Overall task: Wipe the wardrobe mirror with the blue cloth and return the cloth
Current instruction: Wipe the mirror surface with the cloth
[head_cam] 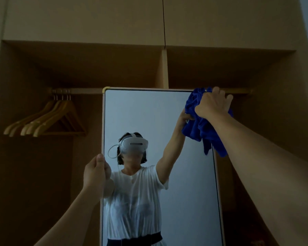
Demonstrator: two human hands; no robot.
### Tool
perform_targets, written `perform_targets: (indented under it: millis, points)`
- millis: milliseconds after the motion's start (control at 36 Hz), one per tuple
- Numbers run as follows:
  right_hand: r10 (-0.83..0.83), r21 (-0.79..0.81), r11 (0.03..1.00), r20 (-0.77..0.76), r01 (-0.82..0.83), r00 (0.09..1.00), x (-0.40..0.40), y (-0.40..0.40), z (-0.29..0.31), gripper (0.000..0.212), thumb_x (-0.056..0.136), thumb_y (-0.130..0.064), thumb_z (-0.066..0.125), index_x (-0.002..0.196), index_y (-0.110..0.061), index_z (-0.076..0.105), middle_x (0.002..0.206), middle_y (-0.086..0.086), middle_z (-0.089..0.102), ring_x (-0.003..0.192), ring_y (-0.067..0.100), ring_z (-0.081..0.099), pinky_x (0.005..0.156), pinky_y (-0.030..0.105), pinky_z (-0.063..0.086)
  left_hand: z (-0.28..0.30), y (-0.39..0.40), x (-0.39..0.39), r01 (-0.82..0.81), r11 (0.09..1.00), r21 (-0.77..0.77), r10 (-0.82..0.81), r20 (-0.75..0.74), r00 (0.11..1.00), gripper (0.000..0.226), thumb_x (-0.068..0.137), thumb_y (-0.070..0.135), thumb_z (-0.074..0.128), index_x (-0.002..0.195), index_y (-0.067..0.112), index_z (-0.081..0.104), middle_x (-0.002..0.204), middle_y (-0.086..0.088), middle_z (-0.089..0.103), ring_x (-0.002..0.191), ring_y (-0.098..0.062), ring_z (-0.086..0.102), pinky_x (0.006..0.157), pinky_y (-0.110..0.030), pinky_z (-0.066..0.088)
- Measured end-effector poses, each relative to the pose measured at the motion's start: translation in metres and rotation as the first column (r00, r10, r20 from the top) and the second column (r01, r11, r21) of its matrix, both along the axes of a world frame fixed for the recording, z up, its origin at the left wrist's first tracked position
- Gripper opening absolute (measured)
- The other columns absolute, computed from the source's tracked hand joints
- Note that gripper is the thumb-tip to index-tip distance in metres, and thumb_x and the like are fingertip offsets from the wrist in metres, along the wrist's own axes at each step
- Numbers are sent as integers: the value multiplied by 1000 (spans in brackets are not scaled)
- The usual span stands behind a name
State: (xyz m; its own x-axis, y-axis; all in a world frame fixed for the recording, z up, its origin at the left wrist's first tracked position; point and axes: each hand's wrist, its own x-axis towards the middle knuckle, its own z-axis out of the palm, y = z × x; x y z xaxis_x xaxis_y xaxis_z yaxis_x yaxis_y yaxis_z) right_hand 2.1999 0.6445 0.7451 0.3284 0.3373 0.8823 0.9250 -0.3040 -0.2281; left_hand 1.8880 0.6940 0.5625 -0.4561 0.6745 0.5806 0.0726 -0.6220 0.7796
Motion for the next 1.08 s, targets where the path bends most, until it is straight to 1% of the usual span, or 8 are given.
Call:
perform_targets:
  millis: [139, 361, 528, 667, 750, 833, 944, 1083]
  points:
    - [3, 28, 1000, -5, -3, 1000, -15, -1, -1, 29, 83, -36, 60, 99, -13, 56, 121, 11, 46, 112, 30, 43, 94, 44, 30, 3, -9, -4, 63, 998, -20, -64, -63, 996, 41, 100, 32, 37, 72, 7, 50, 53, -9, 46, 48, -20, 42, 44, -27, 34]
    - [46, 48, 998, 45, -48, 998, -54, -4, -1, 30, 80, -36, 62, 99, -14, 57, 119, 11, 46, 111, 30, 44, 94, 43, 31, 9, -29, -3, 137, 990, -41, -141, -93, 986, 36, 101, 29, 34, 78, 6, 49, 61, -13, 42, 50, -20, 35, 46, -29, 30]
    - [125, 50, 990, 137, -133, 983, -97, -8, -4, 39, 75, -38, 67, 103, -13, 57, 118, 10, 46, 110, 29, 44, 91, 40, 32, 10, -30, -5, 142, 987, -81, -149, -94, 984, 38, 101, 30, 34, 75, 7, 48, 62, -11, 41, 50, -18, 34, 48, -30, 29]
    - [154, 81, 981, 211, -174, 965, -125, -11, -6, 35, 77, -36, 67, 102, -13, 58, 117, 8, 47, 108, 27, 44, 90, 38, 31, 10, -30, -7, 149, 985, -87, -158, -107, 982, 36, 101, 30, 35, 77, 7, 48, 64, -11, 40, 52, -16, 33, 51, -29, 29]
    - [178, 65, 976, 321, -209, 930, -150, -10, -11, 37, 74, -39, 71, 101, -16, 58, 117, 6, 47, 108, 25, 43, 90, 38, 31, 9, -30, -6, 126, 989, -75, -134, -123, 983, 36, 101, 29, 35, 76, 6, 49, 67, -12, 40, 54, -17, 32, 52, -29, 28]
    - [232, 87, 954, 395, -288, 889, -187, -8, -13, 36, 72, -36, 71, 98, -16, 57, 114, 6, 47, 105, 26, 43, 90, 39, 32, 9, -30, -7, 177, 981, -82, -183, -86, 979, 36, 101, 28, 36, 75, 7, 48, 64, -10, 40, 53, -16, 33, 52, -29, 28]
    - [278, 141, 921, 415, -363, 866, -224, -5, -11, 32, 73, -34, 71, 95, -16, 57, 113, 7, 49, 105, 26, 45, 92, 40, 32, 11, -31, -10, 179, 977, -116, -193, -114, 975, 36, 101, 29, 35, 76, 9, 52, 61, -3, 43, 52, -14, 37, 51, -29, 31]
    - [248, 164, 922, 449, -352, 858, -228, 1, -12, 30, 74, -31, 70, 95, -16, 56, 111, 7, 49, 102, 26, 45, 90, 40, 33, 11, -27, -12, 231, 966, -118, -242, -95, 965, 36, 100, 31, 36, 75, 14, 55, 58, 2, 48, 49, -10, 40, 48, -25, 33]
